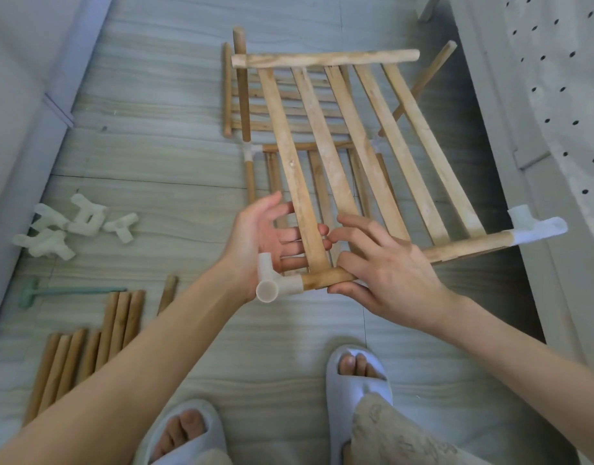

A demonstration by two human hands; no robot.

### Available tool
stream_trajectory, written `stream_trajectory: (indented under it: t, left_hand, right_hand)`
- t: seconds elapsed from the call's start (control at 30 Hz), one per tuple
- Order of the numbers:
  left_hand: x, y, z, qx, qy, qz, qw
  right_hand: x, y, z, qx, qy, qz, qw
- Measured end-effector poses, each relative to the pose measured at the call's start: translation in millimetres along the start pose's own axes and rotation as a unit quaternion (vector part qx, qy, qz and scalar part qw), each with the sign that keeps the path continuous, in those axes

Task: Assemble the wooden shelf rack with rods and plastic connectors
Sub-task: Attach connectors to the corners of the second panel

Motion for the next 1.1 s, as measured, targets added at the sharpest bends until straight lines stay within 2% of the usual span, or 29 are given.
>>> stream_trajectory:
  t: [0.2,0.37,0.47,0.6,0.67,0.77,0.83,0.9,0.97,1.0,1.07,1.1]
  left_hand:
    - [-2,-1,1,-0.025,0.011,0.024,0.999]
    - [-4,-3,1,-0.029,0.010,0.013,0.999]
    - [-10,-5,3,-0.040,0.012,0.012,0.999]
    - [-8,-14,6,-0.123,0.098,0.044,0.987]
    - [-6,-21,5,-0.165,0.145,0.079,0.972]
    - [0,-32,5,-0.196,0.171,0.097,0.961]
    - [8,-40,8,-0.201,0.192,0.094,0.956]
    - [15,-46,9,-0.188,0.219,0.096,0.953]
    - [17,-50,8,-0.179,0.246,0.084,0.949]
    - [17,-51,8,-0.170,0.261,0.076,0.947]
    - [14,-51,9,-0.123,0.294,0.079,0.944]
    - [13,-52,11,-0.092,0.310,0.088,0.942]
  right_hand:
    - [4,2,-1,0.007,0.008,0.009,1.000]
    - [5,5,-3,0.007,-0.001,0.010,1.000]
    - [2,6,-4,0.004,0.034,0.023,0.999]
    - [0,0,-6,-0.003,0.126,0.040,0.991]
    - [-4,-8,-11,-0.043,0.164,0.069,0.983]
    - [-17,-36,-18,-0.153,0.206,0.161,0.953]
    - [-26,-66,-17,-0.223,0.246,0.251,0.910]
    - [-37,-98,-11,-0.253,0.306,0.379,0.836]
    - [-53,-122,-3,-0.281,0.361,0.514,0.726]
    - [-63,-133,1,-0.301,0.388,0.570,0.658]
    - [-86,-143,8,-0.337,0.464,0.630,0.524]
    - [-97,-143,9,-0.341,0.503,0.629,0.485]
Point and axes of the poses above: each hand's wrist, its own y-axis towards the middle knuckle, its own z-axis out of the palm, x = y × z, the point moved 2 cm from there along y, towards the middle knuckle, and after that the axes turned 7 degrees about x, right-handed, at the moved point
